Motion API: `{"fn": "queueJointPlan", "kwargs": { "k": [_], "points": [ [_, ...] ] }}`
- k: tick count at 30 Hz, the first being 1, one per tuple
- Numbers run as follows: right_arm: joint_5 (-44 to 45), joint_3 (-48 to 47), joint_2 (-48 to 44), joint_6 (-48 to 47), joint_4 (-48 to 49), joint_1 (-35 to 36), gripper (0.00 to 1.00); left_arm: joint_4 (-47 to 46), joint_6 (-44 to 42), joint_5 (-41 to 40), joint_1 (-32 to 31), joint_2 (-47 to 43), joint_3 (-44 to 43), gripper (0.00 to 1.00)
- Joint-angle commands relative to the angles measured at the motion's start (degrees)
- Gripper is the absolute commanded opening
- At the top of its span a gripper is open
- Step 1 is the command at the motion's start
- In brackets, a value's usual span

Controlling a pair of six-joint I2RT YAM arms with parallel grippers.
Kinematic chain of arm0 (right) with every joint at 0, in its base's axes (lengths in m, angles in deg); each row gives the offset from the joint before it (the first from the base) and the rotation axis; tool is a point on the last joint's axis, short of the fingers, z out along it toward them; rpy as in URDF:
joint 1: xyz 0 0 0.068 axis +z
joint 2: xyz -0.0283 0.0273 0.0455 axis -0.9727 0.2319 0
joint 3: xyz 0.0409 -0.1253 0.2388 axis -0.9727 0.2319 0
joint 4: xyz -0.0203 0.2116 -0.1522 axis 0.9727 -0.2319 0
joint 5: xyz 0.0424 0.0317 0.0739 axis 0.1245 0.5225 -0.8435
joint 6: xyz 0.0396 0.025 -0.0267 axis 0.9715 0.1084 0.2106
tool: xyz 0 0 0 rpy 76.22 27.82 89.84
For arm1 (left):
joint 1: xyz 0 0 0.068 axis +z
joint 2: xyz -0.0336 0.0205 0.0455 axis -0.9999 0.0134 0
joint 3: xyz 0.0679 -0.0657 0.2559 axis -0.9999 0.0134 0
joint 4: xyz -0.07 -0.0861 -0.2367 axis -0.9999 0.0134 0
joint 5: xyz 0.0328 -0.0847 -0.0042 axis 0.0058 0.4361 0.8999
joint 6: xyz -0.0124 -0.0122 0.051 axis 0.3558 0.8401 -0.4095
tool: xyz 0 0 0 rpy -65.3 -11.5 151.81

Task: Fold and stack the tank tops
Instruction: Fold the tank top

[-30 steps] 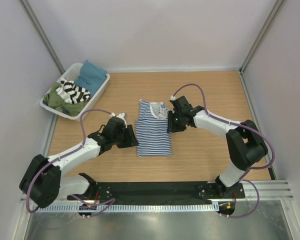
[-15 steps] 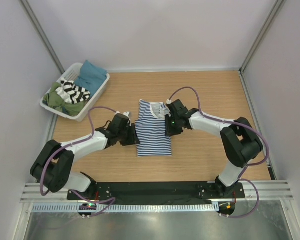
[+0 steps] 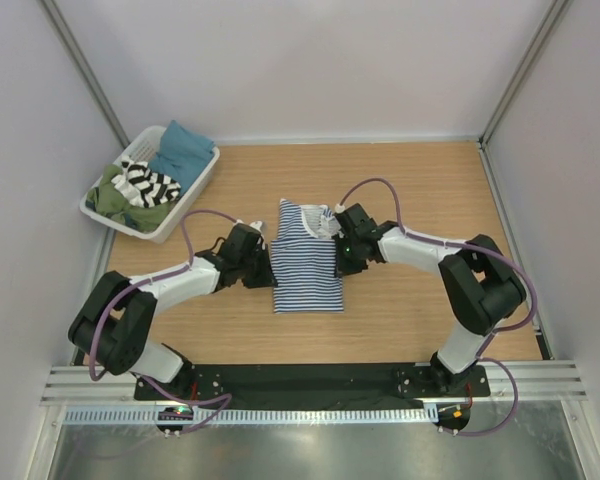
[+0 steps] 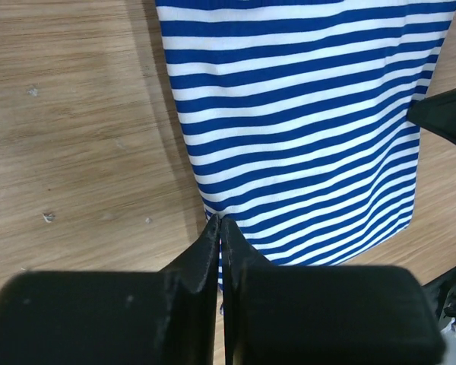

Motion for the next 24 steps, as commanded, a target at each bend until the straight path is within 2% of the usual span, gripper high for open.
{"fn": "queueJointPlan", "kwargs": {
  "k": [1,9,19,24],
  "points": [
    [0.84,0.96,-4.82,0.36,1.57,0.34,0.01,-1.98,-0.88,1.16,0.41,-0.44,-2.18,0.0],
    [0.66,2.1,-8.17,0.63,1.04,0.52,0.01,-1.11,-0.53,2.47,0.5,-2.29,-2.27,0.0],
    [1.37,4.56,-14.5,1.68,-1.51,1.22,0.01,2.76,-0.27,3.53,0.5,-8.97,-2.97,0.0],
    [1.98,7.64,-15.29,2.82,-0.46,1.84,0.01,1.89,-0.27,5.63,0.5,-6.51,-2.27,0.0]
  ]
}}
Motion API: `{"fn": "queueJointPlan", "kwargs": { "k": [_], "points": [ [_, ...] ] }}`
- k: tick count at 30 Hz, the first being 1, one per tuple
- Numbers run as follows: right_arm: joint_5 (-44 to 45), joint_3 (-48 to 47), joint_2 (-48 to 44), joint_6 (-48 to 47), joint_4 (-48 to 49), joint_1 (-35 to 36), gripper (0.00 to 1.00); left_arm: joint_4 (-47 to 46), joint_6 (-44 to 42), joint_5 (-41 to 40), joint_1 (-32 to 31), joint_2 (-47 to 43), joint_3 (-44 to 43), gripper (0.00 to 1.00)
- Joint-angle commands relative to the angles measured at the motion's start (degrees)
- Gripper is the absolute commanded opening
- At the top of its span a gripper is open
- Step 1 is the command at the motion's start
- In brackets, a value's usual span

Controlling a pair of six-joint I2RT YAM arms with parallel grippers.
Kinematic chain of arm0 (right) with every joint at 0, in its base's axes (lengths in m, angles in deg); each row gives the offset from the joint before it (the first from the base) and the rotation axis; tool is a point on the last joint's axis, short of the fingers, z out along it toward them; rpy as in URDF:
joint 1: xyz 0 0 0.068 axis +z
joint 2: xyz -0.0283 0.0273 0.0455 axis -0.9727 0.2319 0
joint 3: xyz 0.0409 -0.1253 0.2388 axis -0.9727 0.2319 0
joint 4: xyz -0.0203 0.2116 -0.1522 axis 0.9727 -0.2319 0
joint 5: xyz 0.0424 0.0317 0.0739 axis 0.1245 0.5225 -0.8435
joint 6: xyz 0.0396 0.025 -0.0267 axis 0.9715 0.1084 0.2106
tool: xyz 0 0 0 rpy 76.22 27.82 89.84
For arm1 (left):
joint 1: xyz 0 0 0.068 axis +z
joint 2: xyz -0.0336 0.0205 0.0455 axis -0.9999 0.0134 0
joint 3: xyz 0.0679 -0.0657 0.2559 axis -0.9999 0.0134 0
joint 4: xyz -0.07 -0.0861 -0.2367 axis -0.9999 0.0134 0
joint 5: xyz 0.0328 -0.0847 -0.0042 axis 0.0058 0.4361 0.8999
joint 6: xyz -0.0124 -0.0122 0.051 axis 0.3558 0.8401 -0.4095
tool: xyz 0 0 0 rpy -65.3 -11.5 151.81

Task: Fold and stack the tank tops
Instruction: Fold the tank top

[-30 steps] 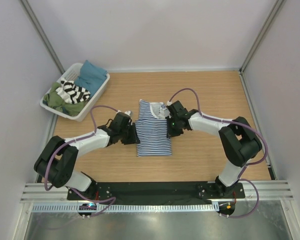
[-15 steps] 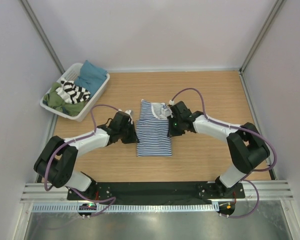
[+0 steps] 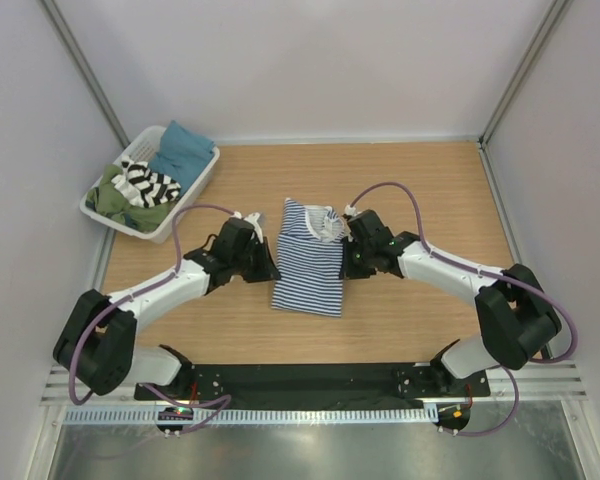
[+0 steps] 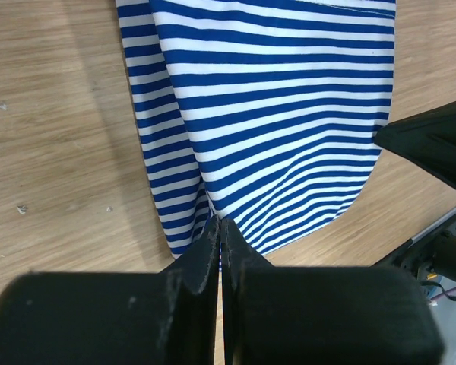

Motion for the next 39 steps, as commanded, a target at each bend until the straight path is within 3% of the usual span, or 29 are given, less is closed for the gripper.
{"fn": "queueJointPlan", "kwargs": {
  "k": [1,15,18,20,27,29,32,33,36,39],
  "points": [
    [1.24,2.09,-1.43,1.45,0.96,0.64,0.02,-0.65,-0.01,2.69,0.28,1.68,-0.48,0.0],
    [2.91,6.04,0.59,2.86,4.04,2.13,0.03,-2.67,-0.88,1.81,0.28,7.05,0.67,0.0],
    [3.52,6.58,1.55,3.03,4.75,2.04,0.08,-3.11,-1.06,1.37,0.28,7.93,0.76,0.01],
    [4.22,6.14,2.69,2.77,4.92,2.13,0.08,-3.46,-1.06,1.28,0.28,9.06,0.67,0.06],
    [6.77,0.17,8.67,0.14,3.35,-1.02,0.08,-7.24,1.13,-0.55,0.37,12.32,-0.47,0.04],
    [7.47,-2.91,9.64,-0.57,2.38,-1.47,0.18,-7.42,1.49,-0.91,0.37,12.76,-1.09,0.06],
    [7.92,-3.18,5.97,-0.75,1.06,-1.39,0.36,-6.89,1.75,-1.88,0.37,9.97,-0.39,0.26],
    [8.09,-2.66,4.65,-0.66,0.71,-1.38,0.4,-6.72,1.75,-2.67,0.37,6.99,0.92,0.4],
    [6.7,-0.29,-1.07,-0.05,-0.43,-1.3,0.47,-3.56,1.49,-5.04,0.37,1.88,3.47,0.51],
    [3.63,3.49,-6.15,1.18,-0.17,0.19,0.49,-2.67,2.71,-2.94,0.02,-4.1,7.24,0.52]
  ]
}}
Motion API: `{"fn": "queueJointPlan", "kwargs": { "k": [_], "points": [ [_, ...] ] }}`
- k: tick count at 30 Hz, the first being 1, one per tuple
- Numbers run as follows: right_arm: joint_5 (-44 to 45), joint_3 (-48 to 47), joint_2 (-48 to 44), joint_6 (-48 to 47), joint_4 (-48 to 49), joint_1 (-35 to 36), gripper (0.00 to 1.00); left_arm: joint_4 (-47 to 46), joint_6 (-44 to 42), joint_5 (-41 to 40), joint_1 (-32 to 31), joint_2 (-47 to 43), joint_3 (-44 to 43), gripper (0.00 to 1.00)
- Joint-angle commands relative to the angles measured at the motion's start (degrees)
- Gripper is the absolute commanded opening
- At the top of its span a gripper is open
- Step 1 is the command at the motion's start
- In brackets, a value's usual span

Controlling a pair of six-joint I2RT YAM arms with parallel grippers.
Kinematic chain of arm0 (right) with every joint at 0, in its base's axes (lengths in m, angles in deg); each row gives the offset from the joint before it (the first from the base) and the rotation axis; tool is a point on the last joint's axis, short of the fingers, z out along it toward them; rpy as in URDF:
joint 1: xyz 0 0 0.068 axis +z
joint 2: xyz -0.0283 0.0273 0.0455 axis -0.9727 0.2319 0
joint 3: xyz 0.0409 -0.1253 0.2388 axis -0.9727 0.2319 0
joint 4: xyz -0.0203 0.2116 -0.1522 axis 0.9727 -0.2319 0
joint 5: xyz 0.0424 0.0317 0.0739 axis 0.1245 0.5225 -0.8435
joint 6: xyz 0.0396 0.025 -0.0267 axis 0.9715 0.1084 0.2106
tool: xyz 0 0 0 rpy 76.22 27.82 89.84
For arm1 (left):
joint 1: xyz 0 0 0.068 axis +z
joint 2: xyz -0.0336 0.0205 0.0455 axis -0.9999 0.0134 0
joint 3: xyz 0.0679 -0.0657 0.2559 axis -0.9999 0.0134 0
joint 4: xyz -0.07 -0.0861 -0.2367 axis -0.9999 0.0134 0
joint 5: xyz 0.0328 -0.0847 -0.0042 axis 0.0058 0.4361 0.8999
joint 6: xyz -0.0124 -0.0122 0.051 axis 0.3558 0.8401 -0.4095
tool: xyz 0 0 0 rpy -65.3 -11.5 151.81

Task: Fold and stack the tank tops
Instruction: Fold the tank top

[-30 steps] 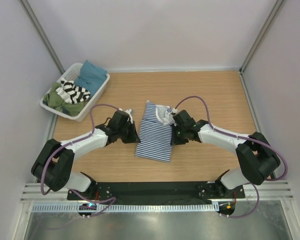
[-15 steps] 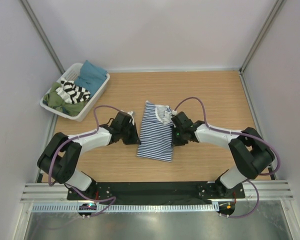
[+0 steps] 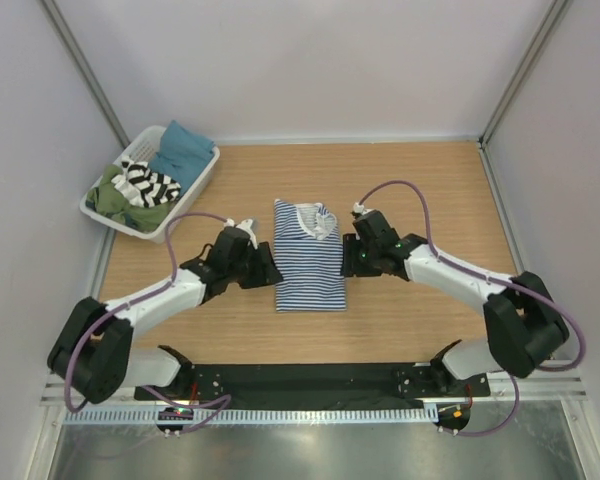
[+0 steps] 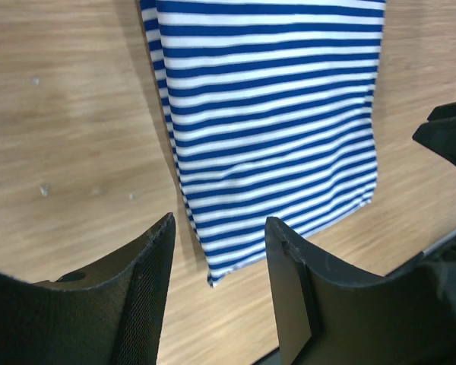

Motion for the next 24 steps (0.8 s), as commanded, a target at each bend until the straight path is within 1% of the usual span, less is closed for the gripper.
{"fn": "queueJointPlan", "kwargs": {
  "k": [1,5,8,14,20,23,24],
  "points": [
    [-3.4,3.97,-6.98,1.43,-0.52,1.92,0.49,1.08,2.1,0.19,-0.38,-7.18,3.98,0.52],
    [-4.81,7.59,-9.71,3.27,0.17,4.73,0.46,1.0,3.78,0.45,-1.87,-11.94,7.59,0.52],
    [-5.69,9.08,-9.72,3.54,0.71,6.23,0.47,1.0,4.31,0.81,-2.49,-13.09,9.08,0.52],
    [-5.52,11.54,-7.7,3.45,2.19,8.43,0.47,-2.34,5.62,3.09,-4.07,-11.25,10.93,0.53],
    [-6.22,12.6,-6.47,3.37,4.22,9.05,0.41,-6.12,7.04,3.35,-7.58,-7.21,11.37,0.51],
    [-6.31,12.6,-5.76,3.1,4.83,9.13,0.38,-7.09,7.39,3.27,-8.03,-5.72,11.19,0.48],
    [-6.48,12.52,-5.24,3.01,5.01,9.05,0.36,-7.44,7.56,3.27,-8.2,-5.45,11.19,0.46]
  ]
}}
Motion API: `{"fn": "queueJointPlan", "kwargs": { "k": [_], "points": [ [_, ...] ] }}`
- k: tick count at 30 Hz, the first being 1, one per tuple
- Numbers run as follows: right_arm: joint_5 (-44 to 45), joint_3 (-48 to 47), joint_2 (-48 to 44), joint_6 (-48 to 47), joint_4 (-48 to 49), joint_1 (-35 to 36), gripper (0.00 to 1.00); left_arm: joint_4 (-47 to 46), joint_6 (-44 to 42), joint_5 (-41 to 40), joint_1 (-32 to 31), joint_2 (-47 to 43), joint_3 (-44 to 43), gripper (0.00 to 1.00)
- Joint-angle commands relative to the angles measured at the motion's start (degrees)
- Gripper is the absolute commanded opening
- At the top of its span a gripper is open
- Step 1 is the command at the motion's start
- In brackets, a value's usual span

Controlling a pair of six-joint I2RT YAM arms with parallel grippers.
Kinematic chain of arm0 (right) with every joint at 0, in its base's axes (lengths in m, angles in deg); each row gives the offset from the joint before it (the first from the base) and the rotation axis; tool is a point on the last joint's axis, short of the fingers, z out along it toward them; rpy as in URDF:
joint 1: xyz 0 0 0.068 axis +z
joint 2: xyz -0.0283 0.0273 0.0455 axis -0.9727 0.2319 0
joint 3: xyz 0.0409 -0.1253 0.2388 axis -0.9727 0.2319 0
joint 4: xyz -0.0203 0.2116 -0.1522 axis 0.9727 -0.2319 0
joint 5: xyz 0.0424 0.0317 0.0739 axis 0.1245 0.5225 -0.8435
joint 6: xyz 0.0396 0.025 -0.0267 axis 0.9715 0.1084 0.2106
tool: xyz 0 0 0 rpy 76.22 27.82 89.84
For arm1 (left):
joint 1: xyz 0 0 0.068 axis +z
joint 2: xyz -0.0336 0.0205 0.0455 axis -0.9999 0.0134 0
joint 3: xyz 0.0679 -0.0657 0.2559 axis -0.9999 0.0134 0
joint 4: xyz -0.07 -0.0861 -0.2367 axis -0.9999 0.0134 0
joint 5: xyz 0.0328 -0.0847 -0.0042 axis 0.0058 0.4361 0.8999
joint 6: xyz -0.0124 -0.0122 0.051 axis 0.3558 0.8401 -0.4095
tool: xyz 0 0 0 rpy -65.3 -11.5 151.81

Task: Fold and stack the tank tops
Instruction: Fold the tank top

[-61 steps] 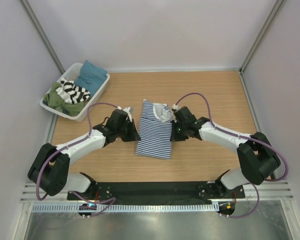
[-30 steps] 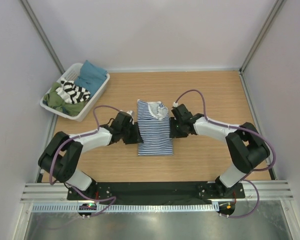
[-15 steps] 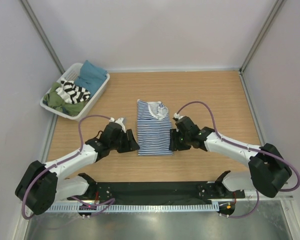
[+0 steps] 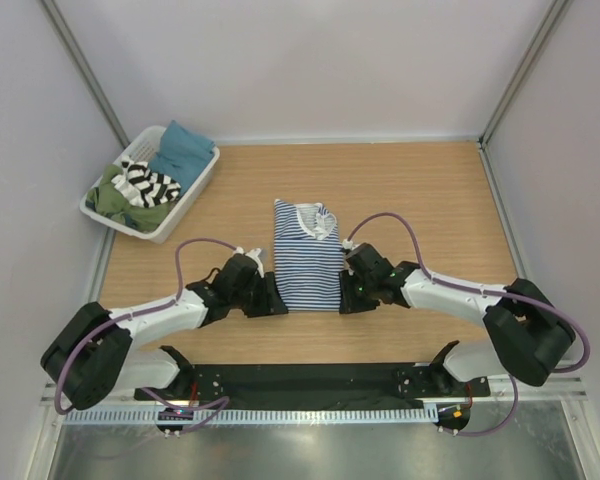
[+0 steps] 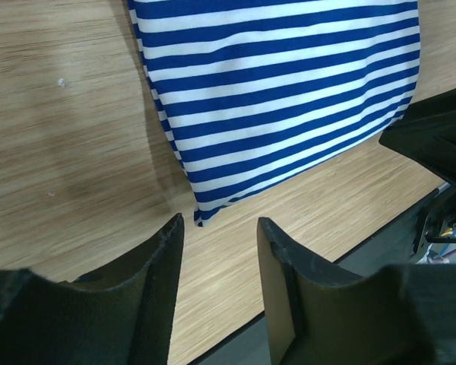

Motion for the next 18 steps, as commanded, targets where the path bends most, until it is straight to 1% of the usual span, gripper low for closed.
{"fn": "queueJointPlan", "kwargs": {
  "k": [1,2,3,5,6,7,8,9,11,13,18],
  "points": [
    [-0.56,-0.27,1.17,-0.09,3.2,0.46,0.35,-3.83,1.07,0.84,-0.51,1.17,-0.04,0.43],
    [-0.65,-0.36,1.35,-0.18,3.46,0.37,0.33,-3.83,1.07,0.93,-0.6,1.35,-0.21,0.4],
    [-0.65,-0.36,1.61,-0.18,3.46,0.46,0.28,-3.83,1.16,1.19,-0.68,1.53,-0.22,0.32],
    [-1.09,-0.36,1.52,-0.27,3.55,0.63,0.21,-3.83,1.42,1.37,-0.95,1.27,-0.04,0.24],
    [-1.26,-0.36,1.35,-0.27,3.64,0.72,0.16,-3.92,1.42,1.28,-0.95,1.18,0.05,0.13],
    [-1.44,-0.19,0.82,-0.27,3.47,0.81,0.14,-3.75,1.51,1.28,-1.04,1.0,0.22,0.09],
    [-1.53,-0.01,0.3,-0.18,3.29,0.98,0.11,-3.83,1.51,1.19,-0.95,0.74,0.48,0.01],
    [-1.62,0.08,-0.14,-0.09,3.03,1.25,0.05,-3.83,1.51,1.54,-1.04,0.48,0.57,0.0],
    [-1.27,0.52,-1.99,0.08,1.98,1.86,0.01,-3.66,1.95,2.07,-1.12,-0.22,0.92,0.0],
    [-0.57,1.04,-3.83,1.05,0.92,3.17,0.01,-2.78,2.21,2.16,-2.0,-1.19,1.01,0.0],
    [0.67,2.27,-10.42,3.5,-4.44,6.78,0.01,2.92,3.71,1.1,-5.69,-6.28,1.28,0.0]
  ]
}}
